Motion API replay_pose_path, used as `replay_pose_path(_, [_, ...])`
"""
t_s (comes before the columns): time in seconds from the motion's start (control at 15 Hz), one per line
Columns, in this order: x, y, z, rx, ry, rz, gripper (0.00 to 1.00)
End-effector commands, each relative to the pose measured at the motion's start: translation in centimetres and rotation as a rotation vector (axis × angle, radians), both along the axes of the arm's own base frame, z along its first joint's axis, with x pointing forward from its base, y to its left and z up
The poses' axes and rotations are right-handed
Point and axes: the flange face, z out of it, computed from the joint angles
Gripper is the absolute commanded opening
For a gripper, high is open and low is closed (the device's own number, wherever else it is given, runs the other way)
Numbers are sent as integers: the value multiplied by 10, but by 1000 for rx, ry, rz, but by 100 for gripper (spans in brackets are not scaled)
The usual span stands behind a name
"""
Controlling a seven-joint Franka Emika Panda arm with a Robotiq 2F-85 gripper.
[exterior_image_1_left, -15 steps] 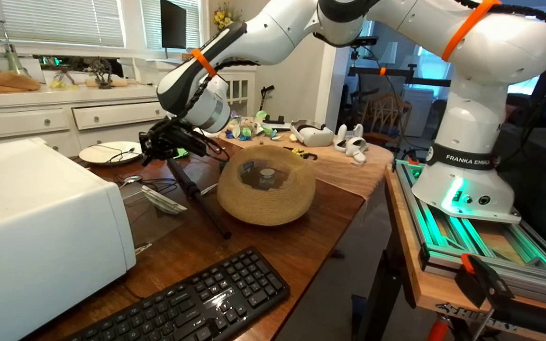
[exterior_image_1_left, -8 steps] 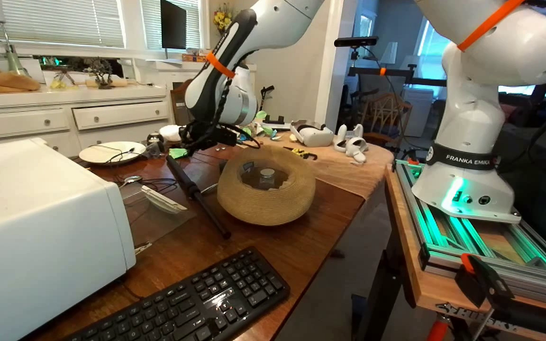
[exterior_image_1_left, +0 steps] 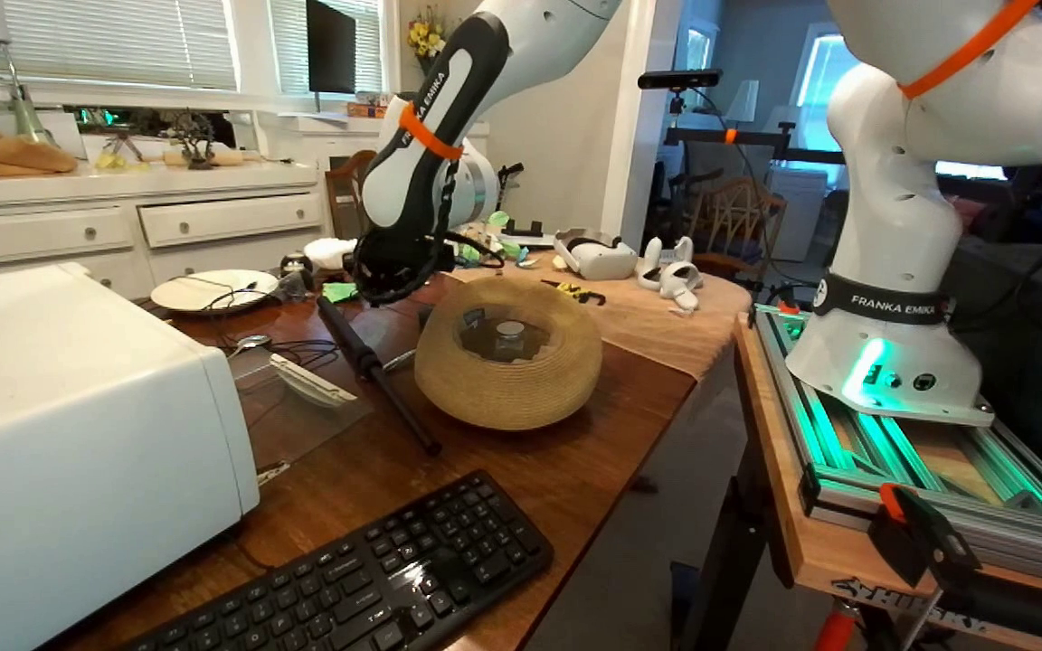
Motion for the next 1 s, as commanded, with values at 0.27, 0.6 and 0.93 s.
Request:
replay_pose_path(0.27, [53, -8, 11, 50, 54, 39, 0])
replay_pose_path(0.6, [75, -33, 8, 133, 126, 35, 0])
replay_pose_path(0.93, [91, -40, 4, 161, 165, 40, 40])
